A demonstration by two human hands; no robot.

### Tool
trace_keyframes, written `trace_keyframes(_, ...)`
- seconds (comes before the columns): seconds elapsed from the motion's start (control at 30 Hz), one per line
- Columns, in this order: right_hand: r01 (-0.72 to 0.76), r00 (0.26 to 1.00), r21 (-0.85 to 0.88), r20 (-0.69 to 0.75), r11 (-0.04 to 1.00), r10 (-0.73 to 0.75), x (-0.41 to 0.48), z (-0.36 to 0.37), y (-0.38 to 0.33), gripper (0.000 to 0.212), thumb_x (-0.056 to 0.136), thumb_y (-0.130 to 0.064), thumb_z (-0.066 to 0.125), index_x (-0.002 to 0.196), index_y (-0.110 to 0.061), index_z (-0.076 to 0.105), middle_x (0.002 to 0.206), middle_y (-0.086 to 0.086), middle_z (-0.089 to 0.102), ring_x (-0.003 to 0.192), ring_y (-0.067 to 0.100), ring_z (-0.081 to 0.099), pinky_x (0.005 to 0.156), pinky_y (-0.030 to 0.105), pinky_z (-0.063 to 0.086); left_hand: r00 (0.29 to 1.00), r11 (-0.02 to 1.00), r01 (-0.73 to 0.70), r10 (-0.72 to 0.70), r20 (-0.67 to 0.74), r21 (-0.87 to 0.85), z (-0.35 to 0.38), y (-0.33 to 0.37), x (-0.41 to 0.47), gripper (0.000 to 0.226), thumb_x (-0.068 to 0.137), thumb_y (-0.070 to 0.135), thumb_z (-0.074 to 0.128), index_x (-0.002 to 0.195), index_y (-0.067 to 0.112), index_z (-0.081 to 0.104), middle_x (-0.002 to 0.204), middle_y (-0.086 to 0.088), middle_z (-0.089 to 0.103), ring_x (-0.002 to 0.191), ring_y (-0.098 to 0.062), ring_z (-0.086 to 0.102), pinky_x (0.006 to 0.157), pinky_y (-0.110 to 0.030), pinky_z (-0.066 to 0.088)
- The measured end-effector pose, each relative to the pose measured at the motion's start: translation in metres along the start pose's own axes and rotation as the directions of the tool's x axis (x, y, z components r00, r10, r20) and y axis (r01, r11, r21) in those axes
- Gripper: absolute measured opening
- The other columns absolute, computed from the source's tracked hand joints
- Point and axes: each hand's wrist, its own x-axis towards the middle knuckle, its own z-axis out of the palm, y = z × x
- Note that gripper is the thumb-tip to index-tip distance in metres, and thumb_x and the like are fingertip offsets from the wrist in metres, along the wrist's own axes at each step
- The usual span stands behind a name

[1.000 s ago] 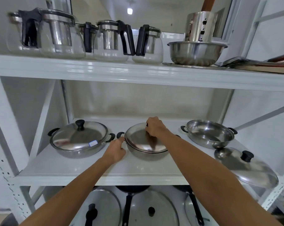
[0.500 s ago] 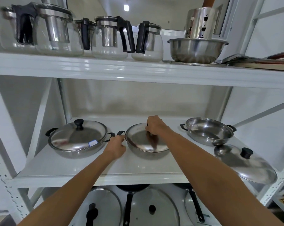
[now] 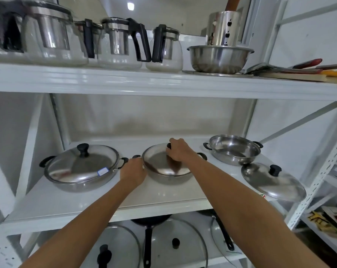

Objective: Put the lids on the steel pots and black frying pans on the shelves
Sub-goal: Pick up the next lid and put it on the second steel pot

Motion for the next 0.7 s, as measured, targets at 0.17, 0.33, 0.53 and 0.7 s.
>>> trace_keyframes(0.17,-0.095,0.995,-0.052,0.002,0.994,0.095,-0.02,-0.031,0.051,0.042,0.1,-0.036,0.042,0.13,-0.006,0.047,0.125,0.022,0.051,0.11,0.039,0.057,0.082,0.04,0.046,0.991,0.992,-0.101,0.107,-0.081,0.081,0.001,0.054,0.006,0.024,0.087,0.008,0.047,0.103,0.003,0.064,0.101,-0.017,0.068,0.1,-0.038,0.059,0.08,-0.042,0.045)
trace_keyframes(0.33,-0.213,0.976,-0.177,-0.082,0.961,0.201,-0.051,-0.073,0.156,0.041,0.096,-0.03,0.051,0.128,-0.005,0.057,0.127,0.021,0.061,0.115,0.037,0.059,0.093,0.042,0.049,0.958,0.964,-0.265,0.26,-0.119,-0.023,0.033,0.134,0.019,0.041,0.087,0.014,0.05,0.125,0.003,0.061,0.133,-0.015,0.061,0.118,-0.038,0.054,0.096,-0.044,0.048)
trace_keyframes(0.53,-0.411,0.901,-0.206,-0.243,0.888,0.36,-0.093,-0.096,0.296,0.038,0.097,-0.027,0.048,0.131,-0.011,0.054,0.124,0.016,0.054,0.114,0.032,0.054,0.091,0.042,0.049,0.939,0.933,-0.34,0.331,-0.091,-0.114,0.094,0.244,0.035,0.046,0.083,0.013,0.049,0.127,0.01,0.062,0.134,-0.013,0.062,0.123,-0.034,0.056,0.099,-0.045,0.048)
trace_keyframes(0.7,-0.352,0.935,-0.409,-0.118,0.842,0.334,-0.112,-0.104,0.362,0.053,0.096,-0.055,0.038,0.118,-0.012,0.06,0.108,0.01,0.057,0.099,0.027,0.056,0.076,0.038,0.044,0.909,0.903,-0.367,0.399,0.123,-0.224,0.147,0.303,0.052,0.046,0.088,0.006,0.043,0.131,0.014,0.058,0.127,-0.019,0.061,0.111,-0.038,0.061,0.09,-0.047,0.055)
